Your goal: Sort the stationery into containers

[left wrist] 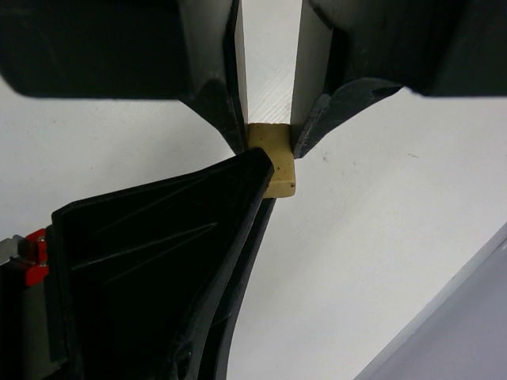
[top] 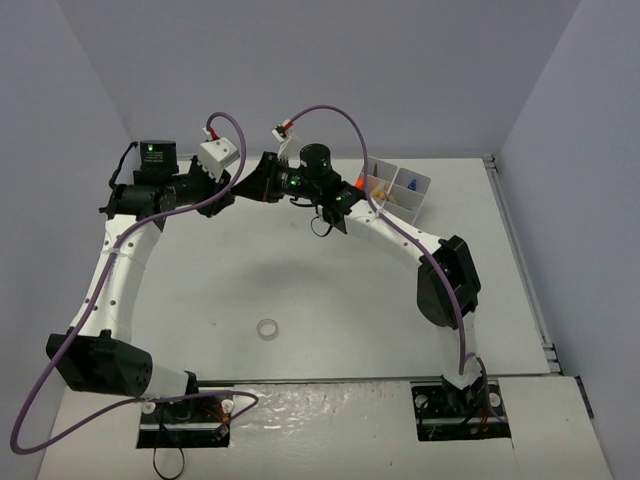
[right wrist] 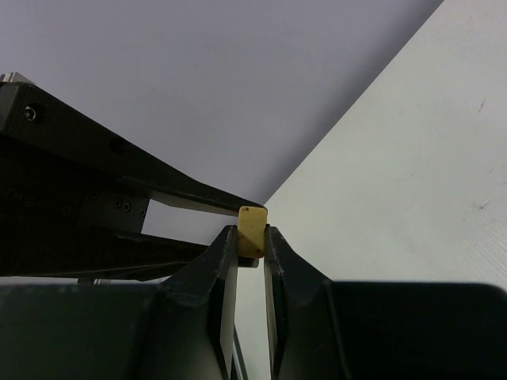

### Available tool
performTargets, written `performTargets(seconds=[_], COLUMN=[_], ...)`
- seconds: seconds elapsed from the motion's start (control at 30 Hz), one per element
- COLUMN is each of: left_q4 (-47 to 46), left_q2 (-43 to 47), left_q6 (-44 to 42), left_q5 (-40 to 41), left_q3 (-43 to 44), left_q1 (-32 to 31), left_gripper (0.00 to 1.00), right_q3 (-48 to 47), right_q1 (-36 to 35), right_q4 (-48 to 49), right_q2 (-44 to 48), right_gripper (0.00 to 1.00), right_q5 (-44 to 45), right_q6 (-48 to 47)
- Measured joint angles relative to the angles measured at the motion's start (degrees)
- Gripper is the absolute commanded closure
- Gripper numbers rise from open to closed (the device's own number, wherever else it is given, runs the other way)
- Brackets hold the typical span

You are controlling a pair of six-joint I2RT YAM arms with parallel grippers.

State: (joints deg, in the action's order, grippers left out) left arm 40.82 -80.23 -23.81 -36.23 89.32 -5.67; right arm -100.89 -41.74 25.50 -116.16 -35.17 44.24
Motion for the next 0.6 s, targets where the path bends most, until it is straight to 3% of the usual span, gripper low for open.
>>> performTargets(seconds=[0.07, 0.1, 0.23, 0.47, 0.6], left_q4=[0.0, 0.1, 0.6, 1.2, 2.3], left_q2=[0.0, 0.0, 0.0, 0.1, 0.3], left_q6=[0.0, -0.1, -0.7, -0.9, -1.3], left_q5=[0.0, 0.0, -0.1, -0.6, 2.0], left_q3=[0.0, 0.0, 0.0, 0.0, -0.1], left_q1=[0.0, 0.0, 0.0, 0.0, 0.0], left_gripper=[1.0, 0.92, 0.04, 0.03, 0.03], right_q3=[0.6, 1.0, 2.3, 10.3, 16.3], right_q1=[0.0, 0.0, 0.1, 4.4, 12.1], right_q4=[1.0, 1.6, 3.1, -4.2, -16.4], right_q2=[0.0, 0.0, 0.0, 3.8, 11.3], right_gripper=[1.0, 1.0, 1.0, 1.0, 1.0], right_q5=[-0.1, -0.2, 0.0, 4.8, 18.5], right_q6=[0.4, 0.6, 0.3, -7.3, -19.6])
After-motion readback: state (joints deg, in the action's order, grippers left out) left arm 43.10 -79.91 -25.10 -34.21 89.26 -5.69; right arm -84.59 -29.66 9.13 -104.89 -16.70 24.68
